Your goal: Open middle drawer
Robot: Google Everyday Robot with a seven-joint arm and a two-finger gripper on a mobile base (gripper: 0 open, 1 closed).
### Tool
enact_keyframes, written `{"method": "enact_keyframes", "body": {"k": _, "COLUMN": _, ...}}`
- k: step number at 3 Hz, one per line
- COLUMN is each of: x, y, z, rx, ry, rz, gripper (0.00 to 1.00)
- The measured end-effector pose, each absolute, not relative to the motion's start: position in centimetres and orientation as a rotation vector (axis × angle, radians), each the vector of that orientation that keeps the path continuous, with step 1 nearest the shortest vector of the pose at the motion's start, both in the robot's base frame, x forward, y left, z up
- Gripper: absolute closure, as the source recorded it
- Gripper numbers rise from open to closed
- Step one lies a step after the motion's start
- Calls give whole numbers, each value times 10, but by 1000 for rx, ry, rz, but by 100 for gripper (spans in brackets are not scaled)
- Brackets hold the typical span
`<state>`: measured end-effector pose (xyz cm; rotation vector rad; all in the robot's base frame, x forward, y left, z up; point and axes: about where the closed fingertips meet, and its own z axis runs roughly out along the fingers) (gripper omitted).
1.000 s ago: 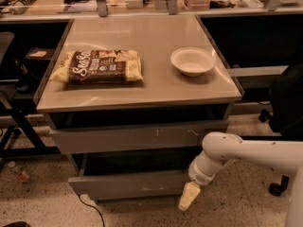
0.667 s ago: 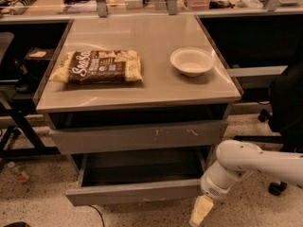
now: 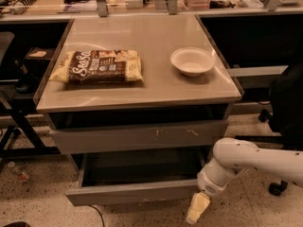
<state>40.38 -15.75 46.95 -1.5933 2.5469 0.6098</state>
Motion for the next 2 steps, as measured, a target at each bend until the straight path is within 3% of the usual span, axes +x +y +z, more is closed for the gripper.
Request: {"method": "enact_keyframes", "body": {"k": 2, "x": 448, "y": -119, "z": 448, "rx": -1609, "ry": 2478, "rz": 675, "gripper": 0}}
